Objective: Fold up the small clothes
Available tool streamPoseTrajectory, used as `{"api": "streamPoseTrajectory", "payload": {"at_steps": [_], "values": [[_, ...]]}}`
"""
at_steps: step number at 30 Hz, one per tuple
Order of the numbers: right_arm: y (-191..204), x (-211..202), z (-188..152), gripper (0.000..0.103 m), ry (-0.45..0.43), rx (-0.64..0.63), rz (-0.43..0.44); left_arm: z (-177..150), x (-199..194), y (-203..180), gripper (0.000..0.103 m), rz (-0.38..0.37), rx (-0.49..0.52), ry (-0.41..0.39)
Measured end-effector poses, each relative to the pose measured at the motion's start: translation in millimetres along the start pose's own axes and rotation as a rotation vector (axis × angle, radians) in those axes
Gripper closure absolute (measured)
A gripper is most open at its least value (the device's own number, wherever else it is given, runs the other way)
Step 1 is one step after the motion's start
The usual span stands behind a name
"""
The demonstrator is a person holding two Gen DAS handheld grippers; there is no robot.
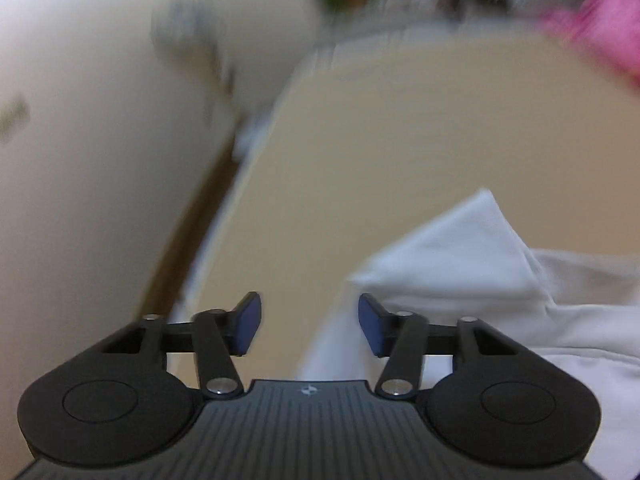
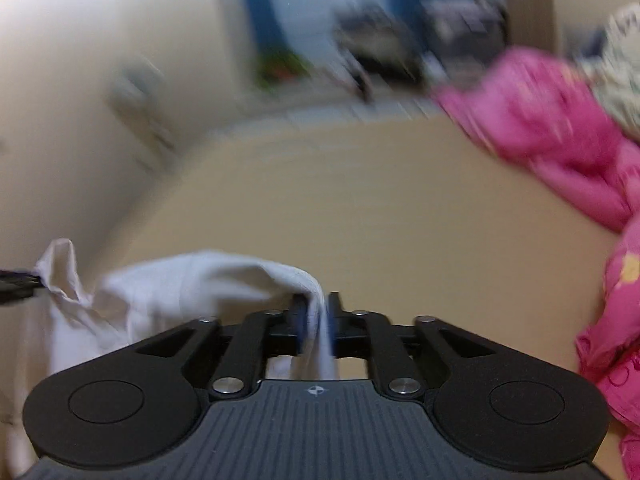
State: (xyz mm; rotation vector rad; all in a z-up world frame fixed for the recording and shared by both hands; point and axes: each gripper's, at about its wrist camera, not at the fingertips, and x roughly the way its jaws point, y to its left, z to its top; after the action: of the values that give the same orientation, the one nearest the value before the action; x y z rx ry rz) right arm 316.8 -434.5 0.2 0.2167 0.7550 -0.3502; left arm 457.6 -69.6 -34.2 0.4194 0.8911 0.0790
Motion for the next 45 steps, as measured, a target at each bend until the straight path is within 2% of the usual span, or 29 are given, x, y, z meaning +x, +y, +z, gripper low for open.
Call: {"api": "streamPoseTrajectory", "payload": {"at_steps": [1,2,3,4,5,6,8,11,13,17,20,24,26,27,28,29,30,32,34,37,39,41,43,44,45], "values": [[3,24,0,0.063,0.031,0.008,-0.052,-1,25,-12,0.044,-0.016,-0.012,0.075],[2,41,-6,0.063,0.066,0.021,-0.055,-5,38,-16,0.043,-0.028,-0.018,0.115],[1,48,-14,0.063,0.078,0.047,-0.020,-14,44,-22,0.035,-0.051,-0.011,0.128],[-3,49,-25,0.062,0.083,0.070,0.034,-25,44,-24,0.028,-0.072,0.005,0.117],[-7,47,-38,0.058,0.091,0.072,0.075,-39,41,-24,0.013,-0.088,0.023,0.088],[-11,42,-53,0.055,0.095,0.062,0.093,-54,34,-22,0.009,-0.087,0.038,0.053],[-19,20,-89,0.053,0.107,0.035,0.098,-88,18,-15,0.009,-0.075,0.079,0.003],[-31,-15,-149,0.051,0.139,0.035,0.106,-128,-14,-12,0.008,-0.077,0.109,-0.012],[-27,-37,-186,0.048,0.174,0.033,0.116,-167,-34,-5,0.008,-0.089,0.097,0.009],[-3,-73,-257,0.038,0.233,-0.021,0.156,-224,-77,9,0.008,-0.115,0.066,0.059],[14,-78,-292,0.031,0.271,-0.034,0.190,-258,-108,7,0.008,-0.141,0.046,0.081],[38,-58,-316,0.026,0.341,-0.081,0.195,-285,-142,-5,0.008,-0.155,0.073,0.078],[47,-48,-322,0.025,0.342,-0.110,0.176,-290,-154,-12,0.008,-0.150,0.093,0.070],[48,-47,-324,0.030,0.339,-0.124,0.177,-292,-160,-14,0.008,-0.143,0.098,0.067],[49,-45,-325,0.038,0.334,-0.139,0.173,-292,-164,-17,0.008,-0.134,0.099,0.065],[49,-47,-323,0.069,0.322,-0.156,0.172,-291,-166,-20,0.008,-0.129,0.098,0.063],[46,-50,-317,0.092,0.310,-0.162,0.207,-290,-170,-22,0.008,-0.125,0.093,0.061],[32,-59,-301,0.097,0.288,-0.149,0.250,-290,-180,-23,0.008,-0.126,0.085,0.056],[17,-76,-273,0.101,0.228,-0.168,0.274,-287,-185,-28,0.008,-0.123,0.088,0.048],[-21,-95,-219,0.101,0.110,-0.178,0.219,-282,-194,-37,0.008,-0.116,0.102,0.034],[-51,-97,-174,0.101,0.024,-0.156,0.129,-279,-198,-42,0.008,-0.114,0.115,0.029],[-88,-95,-119,0.101,-0.103,-0.099,-0.070,-277,-202,-46,0.008,-0.109,0.125,0.022],[-131,-95,-75,0.098,-0.237,0.072,-0.315,-276,-207,-48,0.008,-0.101,0.126,0.011],[-149,-96,-62,0.086,-0.277,0.174,-0.418,-276,-208,-48,0.007,-0.098,0.123,0.010],[-164,-95,-55,0.052,-0.294,0.272,-0.489,-276,-208,-48,0.007,-0.097,0.120,0.010]]}}
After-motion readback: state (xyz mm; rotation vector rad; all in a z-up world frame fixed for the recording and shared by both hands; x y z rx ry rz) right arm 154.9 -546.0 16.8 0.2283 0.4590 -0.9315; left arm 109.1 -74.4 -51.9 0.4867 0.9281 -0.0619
